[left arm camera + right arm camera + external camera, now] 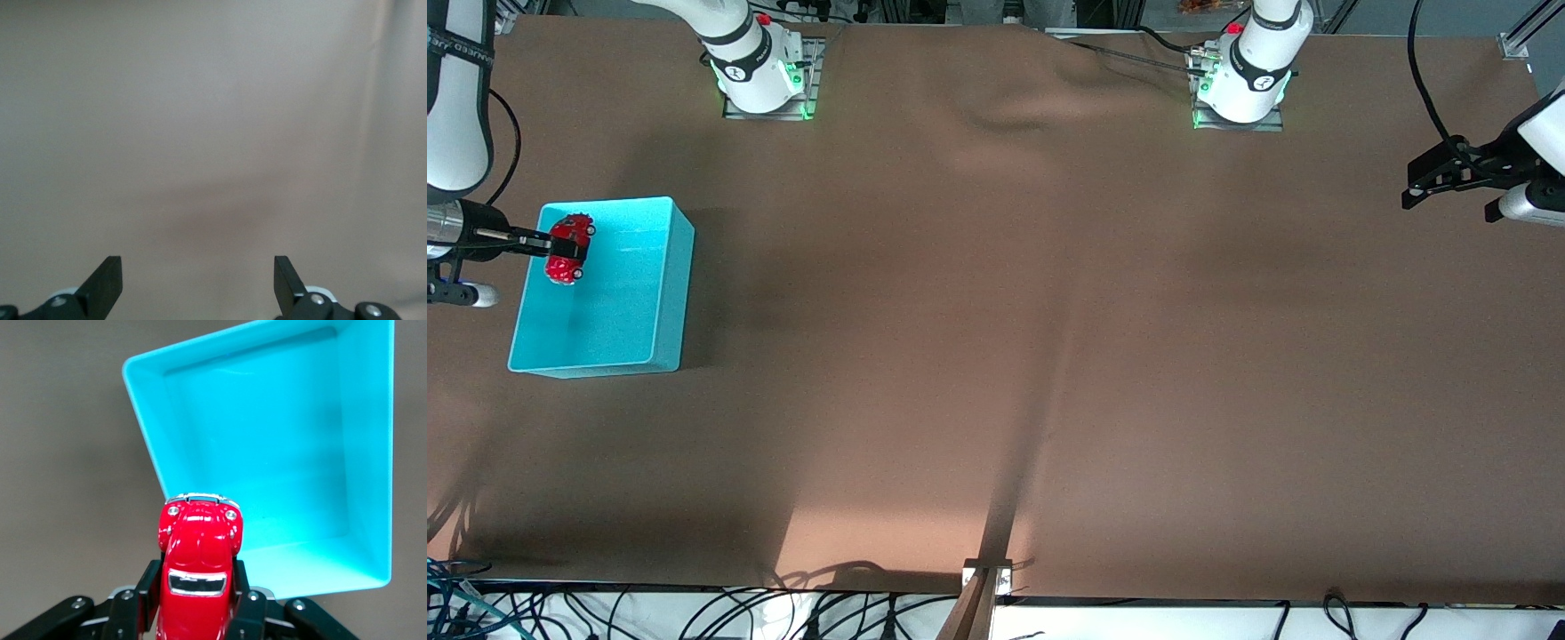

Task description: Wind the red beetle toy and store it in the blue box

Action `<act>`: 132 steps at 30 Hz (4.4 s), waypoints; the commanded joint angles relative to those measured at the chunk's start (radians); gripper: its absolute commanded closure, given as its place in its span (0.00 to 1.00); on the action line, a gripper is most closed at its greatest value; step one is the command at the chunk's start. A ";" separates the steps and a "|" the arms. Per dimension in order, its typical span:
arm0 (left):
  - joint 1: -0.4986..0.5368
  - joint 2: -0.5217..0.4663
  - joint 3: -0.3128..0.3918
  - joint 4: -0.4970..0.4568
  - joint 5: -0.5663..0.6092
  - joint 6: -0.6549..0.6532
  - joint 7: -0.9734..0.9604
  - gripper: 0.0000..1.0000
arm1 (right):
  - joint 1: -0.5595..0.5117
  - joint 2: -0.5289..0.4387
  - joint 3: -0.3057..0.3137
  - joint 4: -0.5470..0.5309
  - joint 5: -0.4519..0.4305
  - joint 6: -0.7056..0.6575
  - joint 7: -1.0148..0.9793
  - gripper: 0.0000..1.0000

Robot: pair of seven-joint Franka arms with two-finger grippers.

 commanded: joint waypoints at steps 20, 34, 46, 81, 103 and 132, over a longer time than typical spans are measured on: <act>0.008 0.006 -0.002 0.023 -0.020 -0.022 -0.006 0.00 | -0.005 0.048 0.003 -0.314 0.074 0.371 0.518 0.88; 0.008 0.006 -0.002 0.023 -0.021 -0.022 -0.006 0.00 | -0.032 0.065 0.003 -0.408 0.086 0.448 0.523 0.83; 0.007 0.004 -0.005 0.024 -0.023 -0.022 -0.009 0.00 | -0.036 0.088 0.003 -0.402 0.104 0.448 0.523 0.00; 0.013 0.007 -0.002 0.028 -0.023 -0.022 -0.003 0.00 | -0.021 0.019 0.000 0.348 0.017 -0.310 0.323 0.00; 0.017 0.007 -0.002 0.024 -0.021 -0.022 0.004 0.00 | 0.180 -0.068 0.004 0.473 -0.089 -0.459 0.127 0.00; 0.025 0.009 -0.002 0.023 -0.021 -0.022 0.004 0.00 | 0.087 -0.065 0.179 0.477 -0.121 -0.414 0.127 0.00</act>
